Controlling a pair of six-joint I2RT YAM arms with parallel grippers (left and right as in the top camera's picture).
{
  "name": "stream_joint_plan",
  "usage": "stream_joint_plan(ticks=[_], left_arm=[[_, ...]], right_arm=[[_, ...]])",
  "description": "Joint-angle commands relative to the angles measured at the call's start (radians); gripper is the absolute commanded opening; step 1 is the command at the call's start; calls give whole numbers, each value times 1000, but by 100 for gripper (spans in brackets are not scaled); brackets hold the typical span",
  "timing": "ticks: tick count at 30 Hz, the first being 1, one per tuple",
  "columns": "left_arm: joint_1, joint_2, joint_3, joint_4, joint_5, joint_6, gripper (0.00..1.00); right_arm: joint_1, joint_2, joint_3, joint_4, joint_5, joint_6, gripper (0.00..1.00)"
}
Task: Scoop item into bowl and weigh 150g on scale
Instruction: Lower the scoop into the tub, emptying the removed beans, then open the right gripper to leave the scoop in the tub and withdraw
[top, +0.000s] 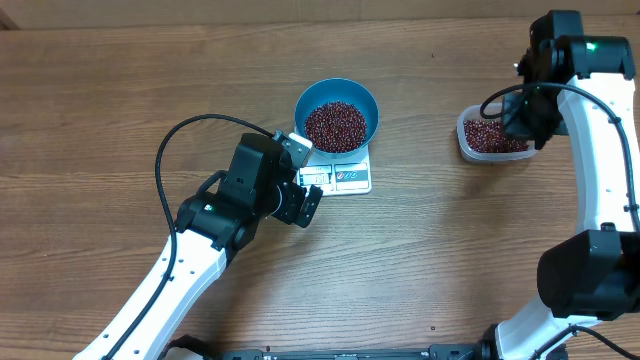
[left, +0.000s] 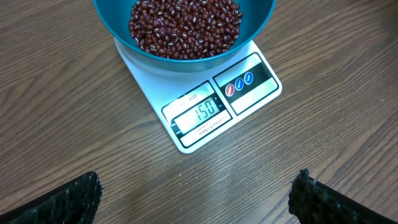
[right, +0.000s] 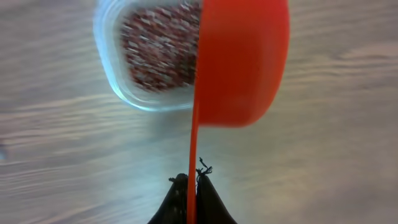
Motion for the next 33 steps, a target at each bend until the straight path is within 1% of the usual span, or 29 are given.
stream_joint_plan(ticks=[1, 7, 10, 14, 15, 19, 21, 22, 23, 24, 27, 33], left_arm=[[4, 5, -3, 3, -6, 4, 100], [4, 5, -3, 3, -6, 4, 100], [4, 5, -3, 3, -6, 4, 100], [4, 5, -3, 3, -6, 4, 100], [4, 5, -3, 3, -6, 4, 100], [4, 5, -3, 3, -6, 4, 99], [4, 5, -3, 3, -6, 4, 100], [4, 5, -3, 3, -6, 4, 100], [4, 5, -3, 3, -6, 4, 100], [4, 5, -3, 3, -6, 4, 99], [4, 5, -3, 3, -6, 4, 100], [4, 5, -3, 3, -6, 4, 99]], right_arm=[[-10, -19, -2, 23, -147, 8, 4], [-58, -19, -36, 48, -311, 11, 4], [-84, -19, -100, 76, -338, 11, 4], [-118, -19, -213, 166, -402, 11, 4], [-123, -19, -232, 188, -416, 11, 5], [-129, -19, -307, 258, -452, 11, 14], [-129, -19, -323, 272, -452, 11, 24], [-129, -19, -324, 272, -452, 11, 50], [-129, -19, -324, 274, -452, 11, 60], [-129, -19, -324, 275, -452, 11, 67], [-129, -19, -324, 273, -452, 16, 79], [-129, -27, -270, 237, -487, 45, 89]])
